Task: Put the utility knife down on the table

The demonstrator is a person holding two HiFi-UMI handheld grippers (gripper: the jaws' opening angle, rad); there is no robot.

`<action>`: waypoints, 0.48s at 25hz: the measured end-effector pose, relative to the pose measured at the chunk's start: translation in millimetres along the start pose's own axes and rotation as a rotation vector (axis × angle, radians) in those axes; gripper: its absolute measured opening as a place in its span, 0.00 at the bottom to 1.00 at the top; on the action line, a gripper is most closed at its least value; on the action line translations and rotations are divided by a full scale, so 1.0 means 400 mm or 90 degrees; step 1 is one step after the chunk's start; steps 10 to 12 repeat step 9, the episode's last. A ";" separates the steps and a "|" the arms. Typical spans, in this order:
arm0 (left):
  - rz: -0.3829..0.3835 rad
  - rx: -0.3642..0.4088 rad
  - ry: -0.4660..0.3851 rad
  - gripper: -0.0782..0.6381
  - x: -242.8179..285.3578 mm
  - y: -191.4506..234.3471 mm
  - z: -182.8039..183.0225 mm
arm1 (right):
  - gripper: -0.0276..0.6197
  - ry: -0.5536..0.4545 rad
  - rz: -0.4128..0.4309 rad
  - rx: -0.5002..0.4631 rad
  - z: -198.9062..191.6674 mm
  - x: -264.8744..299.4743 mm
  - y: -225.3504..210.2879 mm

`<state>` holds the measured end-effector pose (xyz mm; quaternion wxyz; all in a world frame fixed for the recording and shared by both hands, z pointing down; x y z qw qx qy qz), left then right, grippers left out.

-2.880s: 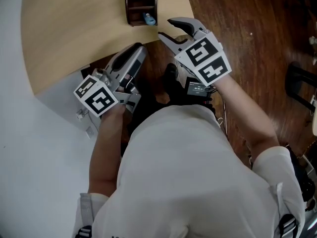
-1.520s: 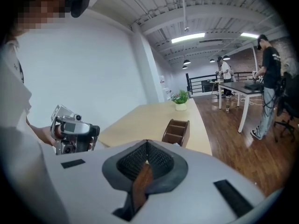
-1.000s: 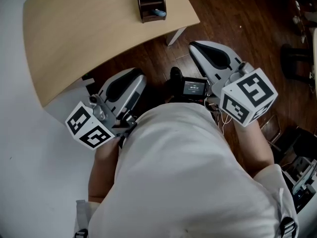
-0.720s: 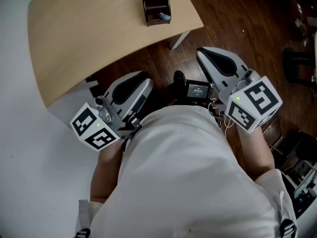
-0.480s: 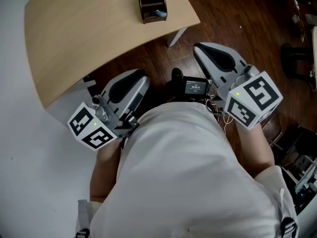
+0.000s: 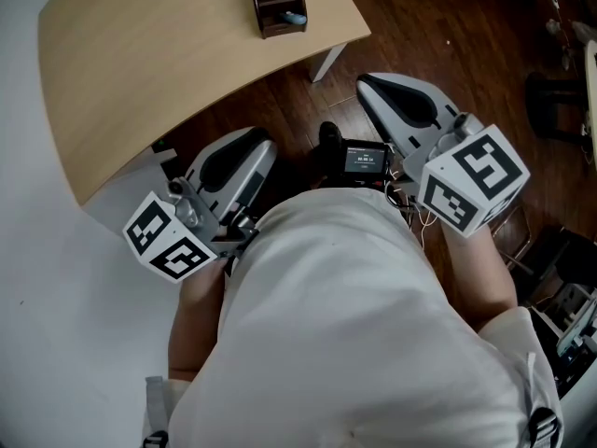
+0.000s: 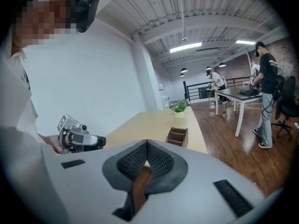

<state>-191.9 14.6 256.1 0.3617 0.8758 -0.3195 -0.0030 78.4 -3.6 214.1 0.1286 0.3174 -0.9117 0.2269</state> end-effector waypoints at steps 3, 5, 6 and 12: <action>0.000 -0.001 0.001 0.20 0.002 0.001 0.002 | 0.05 0.002 0.001 0.001 0.000 0.003 -0.002; 0.000 -0.001 0.001 0.20 0.002 -0.001 0.003 | 0.05 0.003 0.003 0.000 0.004 0.004 -0.002; 0.000 -0.001 0.001 0.20 0.002 -0.002 0.004 | 0.05 0.003 0.003 -0.001 0.005 0.004 -0.003; 0.001 -0.002 -0.001 0.20 0.003 -0.002 0.007 | 0.05 0.004 0.005 -0.005 0.011 0.008 -0.005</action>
Point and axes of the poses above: the fingertips, and each gripper's own axes: x forward along the fingers, y to its left, z out of its top, the point moved 10 cm from there along -x, backward along the fingers, and after that the axes turned 12 degrees about z, right-handed, at the moved point
